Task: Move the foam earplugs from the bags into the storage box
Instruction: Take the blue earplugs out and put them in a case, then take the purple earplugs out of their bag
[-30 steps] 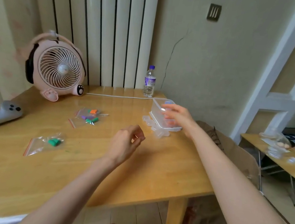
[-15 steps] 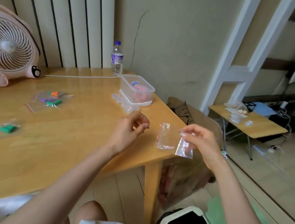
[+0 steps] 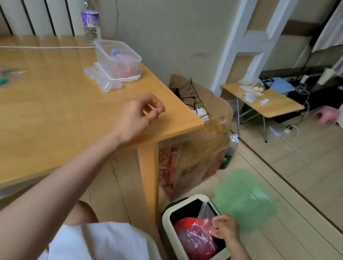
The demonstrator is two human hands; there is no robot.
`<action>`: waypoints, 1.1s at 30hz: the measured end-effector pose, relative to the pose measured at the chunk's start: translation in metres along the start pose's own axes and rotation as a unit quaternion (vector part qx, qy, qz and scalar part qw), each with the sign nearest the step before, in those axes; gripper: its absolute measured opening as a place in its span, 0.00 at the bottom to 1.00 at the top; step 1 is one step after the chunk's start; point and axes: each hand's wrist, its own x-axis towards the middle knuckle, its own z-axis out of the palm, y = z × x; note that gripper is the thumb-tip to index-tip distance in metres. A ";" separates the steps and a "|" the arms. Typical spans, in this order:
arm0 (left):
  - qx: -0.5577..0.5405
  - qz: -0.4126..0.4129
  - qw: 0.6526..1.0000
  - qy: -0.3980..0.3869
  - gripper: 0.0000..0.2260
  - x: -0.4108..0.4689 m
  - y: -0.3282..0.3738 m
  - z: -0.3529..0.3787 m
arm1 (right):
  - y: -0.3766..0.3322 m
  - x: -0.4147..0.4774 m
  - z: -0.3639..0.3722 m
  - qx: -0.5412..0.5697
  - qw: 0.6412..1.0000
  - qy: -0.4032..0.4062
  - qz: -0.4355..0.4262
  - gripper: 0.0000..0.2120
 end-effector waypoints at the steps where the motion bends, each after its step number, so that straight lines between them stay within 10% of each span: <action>1: 0.000 -0.002 1.000 0.001 0.02 0.000 0.000 0.001 | 0.012 0.005 0.003 0.001 1.000 -0.003 0.018 0.06; 7: 0.008 -0.011 1.000 0.003 0.03 0.002 -0.004 -0.004 | 0.014 0.001 0.009 0.035 0.996 -0.066 0.038 0.22; 21: 0.005 -0.018 1.000 0.017 0.04 0.008 -0.014 -0.050 | -0.272 -0.099 -0.027 0.147 0.931 0.018 -0.335 0.09; 33: 0.072 -0.121 0.988 0.070 0.05 -0.009 -0.081 -0.126 | -0.390 -0.159 0.116 0.010 0.880 -0.120 -0.459 0.09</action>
